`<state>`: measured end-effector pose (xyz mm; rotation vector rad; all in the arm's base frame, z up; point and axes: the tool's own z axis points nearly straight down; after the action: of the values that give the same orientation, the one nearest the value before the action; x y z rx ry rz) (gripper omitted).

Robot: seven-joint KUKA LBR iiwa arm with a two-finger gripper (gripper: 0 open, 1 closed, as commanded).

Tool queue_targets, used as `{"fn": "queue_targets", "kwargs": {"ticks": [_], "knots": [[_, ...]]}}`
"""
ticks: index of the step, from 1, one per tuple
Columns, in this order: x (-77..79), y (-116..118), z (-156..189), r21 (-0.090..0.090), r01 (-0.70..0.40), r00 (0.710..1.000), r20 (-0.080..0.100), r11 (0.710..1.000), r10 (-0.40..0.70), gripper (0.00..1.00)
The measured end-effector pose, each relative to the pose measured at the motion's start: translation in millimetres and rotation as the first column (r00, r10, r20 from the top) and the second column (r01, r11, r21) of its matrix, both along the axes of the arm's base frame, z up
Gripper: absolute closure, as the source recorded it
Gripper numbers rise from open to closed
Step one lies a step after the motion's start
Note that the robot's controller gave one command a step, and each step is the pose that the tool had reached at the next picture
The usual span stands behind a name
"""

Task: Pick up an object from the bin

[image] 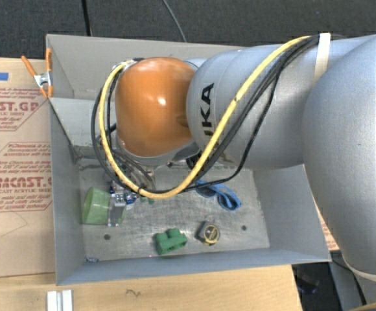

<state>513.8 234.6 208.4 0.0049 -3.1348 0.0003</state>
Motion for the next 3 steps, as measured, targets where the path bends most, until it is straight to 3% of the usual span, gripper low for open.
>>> {"fn": "queue_targets", "kwargs": {"ticks": [1, 2, 3], "knots": [[24.7, 4, -126, 0.003, 0.121, 0.993, 0.01, 0.993, -0.121, 0.0], [24.6, 4, -127, 0.003, 0.122, 0.993, 0.008, 0.993, -0.122, 1.0], [39.8, -35, 55, 0.003, 0.009, 1.0, 0.017, 1.0, -0.009, 1.0]]}}
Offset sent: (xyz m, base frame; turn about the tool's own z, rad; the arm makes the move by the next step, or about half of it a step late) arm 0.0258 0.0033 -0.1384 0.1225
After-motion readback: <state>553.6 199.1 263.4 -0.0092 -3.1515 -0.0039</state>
